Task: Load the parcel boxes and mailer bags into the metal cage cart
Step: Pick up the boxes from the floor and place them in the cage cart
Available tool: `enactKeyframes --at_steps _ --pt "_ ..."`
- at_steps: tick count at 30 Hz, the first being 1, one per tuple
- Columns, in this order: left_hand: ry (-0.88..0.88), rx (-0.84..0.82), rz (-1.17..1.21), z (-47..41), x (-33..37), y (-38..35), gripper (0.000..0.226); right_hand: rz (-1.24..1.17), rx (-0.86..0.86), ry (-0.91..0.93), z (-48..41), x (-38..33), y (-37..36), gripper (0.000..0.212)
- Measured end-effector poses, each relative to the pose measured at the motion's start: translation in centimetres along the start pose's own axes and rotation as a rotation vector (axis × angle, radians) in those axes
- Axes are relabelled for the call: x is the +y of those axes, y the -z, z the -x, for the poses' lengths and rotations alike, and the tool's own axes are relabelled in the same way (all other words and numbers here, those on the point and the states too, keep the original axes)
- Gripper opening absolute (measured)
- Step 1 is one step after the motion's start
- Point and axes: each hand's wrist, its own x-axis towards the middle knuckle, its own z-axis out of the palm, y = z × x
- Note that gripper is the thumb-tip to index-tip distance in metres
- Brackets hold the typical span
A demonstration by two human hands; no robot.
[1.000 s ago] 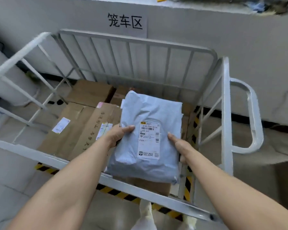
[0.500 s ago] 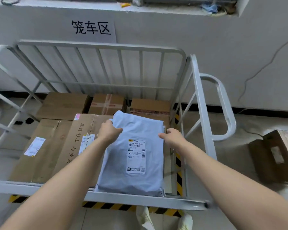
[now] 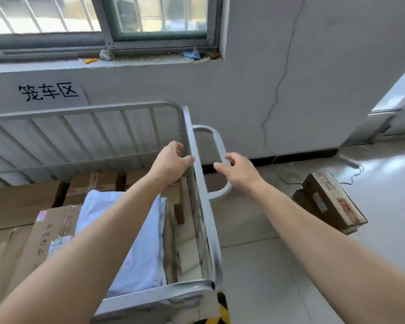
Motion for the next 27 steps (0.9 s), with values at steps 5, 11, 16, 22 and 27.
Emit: enactKeyframes --at_steps 5,11,16,22,27 --pt "-0.126 -0.163 0.034 0.6 10.1 -11.4 0.051 0.002 0.177 -0.094 1.8 8.8 12.6 0.061" --pt "-0.197 -0.412 0.042 1.9 19.9 -25.5 0.053 -0.022 0.366 -0.315 6.1 19.3 25.3 0.057" --pt "-0.258 -0.587 -0.014 2.6 26.1 -34.8 0.052 -0.068 0.498 -0.452 8.4 26.0 33.2 0.054" --pt "-0.261 -0.684 -0.034 -0.3 30.4 -43.1 0.047 -0.131 0.547 -0.542 6.2 32.0 39.0 0.056" --pt "-0.214 -0.694 -0.004 -6.2 33.4 -48.8 0.044 -0.113 0.516 -0.561 -0.3 35.3 43.9 0.058"
